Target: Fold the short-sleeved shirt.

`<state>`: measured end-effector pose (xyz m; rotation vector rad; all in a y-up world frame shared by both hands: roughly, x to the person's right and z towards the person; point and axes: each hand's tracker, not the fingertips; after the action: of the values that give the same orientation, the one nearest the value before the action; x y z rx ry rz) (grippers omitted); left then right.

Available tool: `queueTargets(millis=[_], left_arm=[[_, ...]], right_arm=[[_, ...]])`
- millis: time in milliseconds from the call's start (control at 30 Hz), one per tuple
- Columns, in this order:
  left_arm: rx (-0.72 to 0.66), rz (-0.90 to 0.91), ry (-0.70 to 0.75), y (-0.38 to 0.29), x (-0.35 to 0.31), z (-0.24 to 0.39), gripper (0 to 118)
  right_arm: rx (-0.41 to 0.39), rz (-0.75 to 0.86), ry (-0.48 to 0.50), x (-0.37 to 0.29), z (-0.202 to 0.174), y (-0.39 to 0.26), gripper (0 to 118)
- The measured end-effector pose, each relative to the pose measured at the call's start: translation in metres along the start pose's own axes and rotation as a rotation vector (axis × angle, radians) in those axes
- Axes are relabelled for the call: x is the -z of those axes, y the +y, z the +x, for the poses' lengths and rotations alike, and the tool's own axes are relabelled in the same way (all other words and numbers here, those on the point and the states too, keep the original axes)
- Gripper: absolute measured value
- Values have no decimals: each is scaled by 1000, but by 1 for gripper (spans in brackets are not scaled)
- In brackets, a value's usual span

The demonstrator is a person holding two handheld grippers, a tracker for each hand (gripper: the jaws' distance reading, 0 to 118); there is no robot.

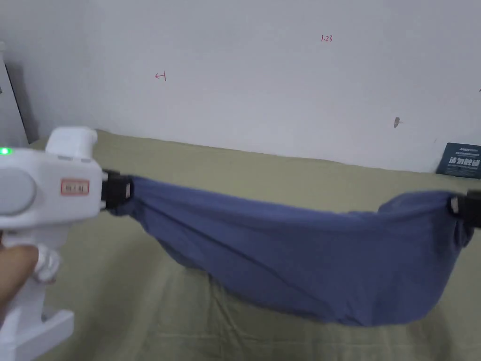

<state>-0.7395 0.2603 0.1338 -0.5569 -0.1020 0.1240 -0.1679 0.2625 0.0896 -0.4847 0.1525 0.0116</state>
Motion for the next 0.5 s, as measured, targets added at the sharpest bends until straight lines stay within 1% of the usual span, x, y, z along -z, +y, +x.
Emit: queueTargets(millis=[67,133,167,233,300,367,500], left_arm=[[-32,-59,-12,-35,1,-5,4],[-40,-116,-14,-67,-3,-9,4],[-45,-127,-15,-84,-8,-11,4],[-57,-175,-20,-115,-20,-15,4],[-88,-229,-31,-141,-30,-18,4],[-112,-283,-37,-168,-39,-19,4],[-118,-385,-41,-216,-49,-16,4]], right_arm=[[7,-50,18,-4,-2,-35,1],[4,-68,13,-12,0,-67,1],[1,-72,12,-28,-10,-81,1],[14,-111,7,-39,-6,-106,1],[52,-153,17,-47,0,-131,1],[90,-227,0,-55,2,-156,1],[156,-345,-16,-69,1,-210,1]])
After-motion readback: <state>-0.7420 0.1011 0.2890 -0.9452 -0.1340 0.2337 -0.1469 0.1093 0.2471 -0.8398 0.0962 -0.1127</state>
